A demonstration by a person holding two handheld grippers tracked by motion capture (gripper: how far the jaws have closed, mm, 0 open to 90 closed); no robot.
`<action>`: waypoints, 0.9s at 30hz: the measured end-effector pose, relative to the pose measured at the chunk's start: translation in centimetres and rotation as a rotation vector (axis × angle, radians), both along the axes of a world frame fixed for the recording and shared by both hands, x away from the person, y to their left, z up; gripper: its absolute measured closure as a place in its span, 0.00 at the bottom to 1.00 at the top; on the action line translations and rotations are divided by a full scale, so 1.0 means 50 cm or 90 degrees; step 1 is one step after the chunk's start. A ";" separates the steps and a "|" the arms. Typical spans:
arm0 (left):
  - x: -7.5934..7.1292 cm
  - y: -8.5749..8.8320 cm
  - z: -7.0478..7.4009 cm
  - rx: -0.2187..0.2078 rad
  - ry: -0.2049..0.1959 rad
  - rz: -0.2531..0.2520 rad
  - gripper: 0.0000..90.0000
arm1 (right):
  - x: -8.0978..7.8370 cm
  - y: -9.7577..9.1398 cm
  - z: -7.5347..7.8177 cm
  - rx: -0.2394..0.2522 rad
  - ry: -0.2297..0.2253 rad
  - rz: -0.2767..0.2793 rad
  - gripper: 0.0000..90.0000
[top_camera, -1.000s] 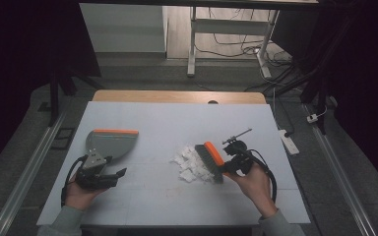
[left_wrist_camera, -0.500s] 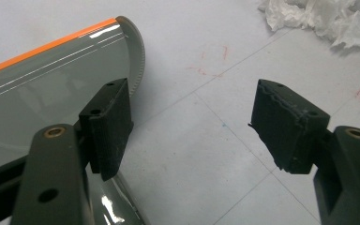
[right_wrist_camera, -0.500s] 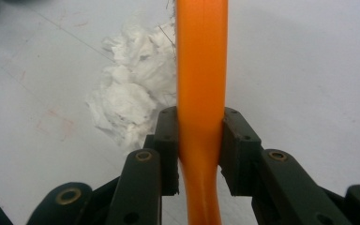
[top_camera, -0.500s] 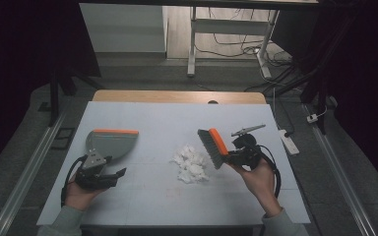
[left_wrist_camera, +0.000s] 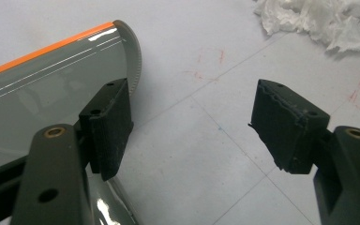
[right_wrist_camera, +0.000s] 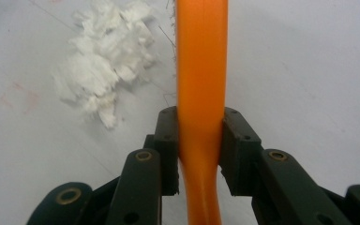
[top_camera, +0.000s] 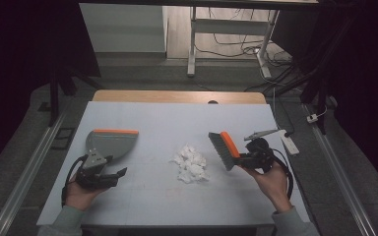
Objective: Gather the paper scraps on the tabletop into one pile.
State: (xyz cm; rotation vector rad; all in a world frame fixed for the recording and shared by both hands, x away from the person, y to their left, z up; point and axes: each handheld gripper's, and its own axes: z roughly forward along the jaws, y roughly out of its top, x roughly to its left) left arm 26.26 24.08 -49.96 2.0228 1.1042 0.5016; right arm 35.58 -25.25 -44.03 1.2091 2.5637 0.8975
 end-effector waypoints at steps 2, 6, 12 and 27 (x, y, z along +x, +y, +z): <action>0.000 0.003 0.000 -0.001 0.000 0.002 0.33 | -0.007 -0.015 -0.002 -0.001 -0.005 -0.006 0.78; -0.002 0.002 0.001 -0.002 -0.002 0.002 0.33 | -0.024 -0.046 -0.003 0.003 -0.024 -0.018 0.78; -0.005 -0.001 0.003 -0.002 -0.004 -0.004 0.33 | -0.045 -0.081 -0.004 0.009 -0.040 -0.026 0.78; -0.001 -0.001 0.001 -0.001 0.002 -0.008 0.33 | -0.057 -0.115 -0.016 0.011 -0.068 -0.022 0.78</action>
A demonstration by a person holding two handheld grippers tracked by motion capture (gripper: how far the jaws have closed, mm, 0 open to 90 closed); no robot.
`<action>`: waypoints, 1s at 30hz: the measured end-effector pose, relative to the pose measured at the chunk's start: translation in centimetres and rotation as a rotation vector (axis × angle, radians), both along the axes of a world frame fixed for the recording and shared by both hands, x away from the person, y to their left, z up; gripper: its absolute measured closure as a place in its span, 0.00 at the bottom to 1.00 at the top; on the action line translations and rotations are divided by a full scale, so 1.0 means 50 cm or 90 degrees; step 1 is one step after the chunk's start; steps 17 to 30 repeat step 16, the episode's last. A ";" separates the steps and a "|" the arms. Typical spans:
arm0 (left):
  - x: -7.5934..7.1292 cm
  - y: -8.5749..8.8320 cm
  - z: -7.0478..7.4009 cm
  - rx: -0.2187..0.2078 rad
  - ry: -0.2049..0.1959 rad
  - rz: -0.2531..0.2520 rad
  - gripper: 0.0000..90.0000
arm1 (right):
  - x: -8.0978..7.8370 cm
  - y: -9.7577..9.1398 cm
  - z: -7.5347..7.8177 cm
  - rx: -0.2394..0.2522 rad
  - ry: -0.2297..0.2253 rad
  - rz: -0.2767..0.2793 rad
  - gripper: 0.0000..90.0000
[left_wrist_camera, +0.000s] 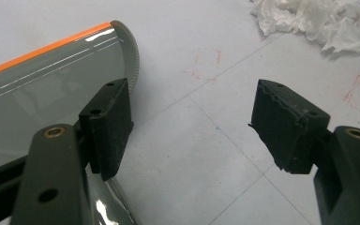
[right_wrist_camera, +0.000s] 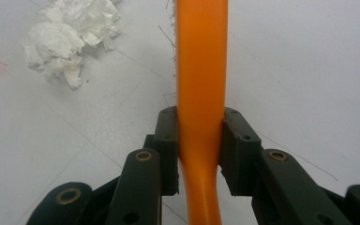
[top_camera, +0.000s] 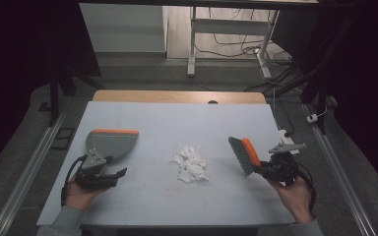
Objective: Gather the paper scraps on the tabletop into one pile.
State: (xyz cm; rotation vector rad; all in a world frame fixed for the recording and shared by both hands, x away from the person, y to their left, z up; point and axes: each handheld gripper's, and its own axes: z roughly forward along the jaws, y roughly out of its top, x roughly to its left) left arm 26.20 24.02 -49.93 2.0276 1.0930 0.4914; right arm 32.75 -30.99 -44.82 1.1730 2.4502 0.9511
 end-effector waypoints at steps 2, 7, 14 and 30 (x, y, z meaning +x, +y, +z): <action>0.000 0.000 0.000 0.000 0.000 -0.001 0.33 | -0.002 0.002 0.001 0.005 -0.003 0.004 0.78; 0.000 -0.001 0.000 0.000 0.001 -0.001 0.33 | -0.006 0.009 0.005 0.005 -0.014 0.014 0.78; 0.000 -0.001 0.000 -0.001 0.001 -0.002 0.33 | -0.007 0.011 0.004 0.001 -0.012 0.019 0.78; 0.000 -0.001 0.000 0.000 0.001 -0.002 0.33 | -0.008 0.013 0.004 0.002 -0.012 0.019 0.78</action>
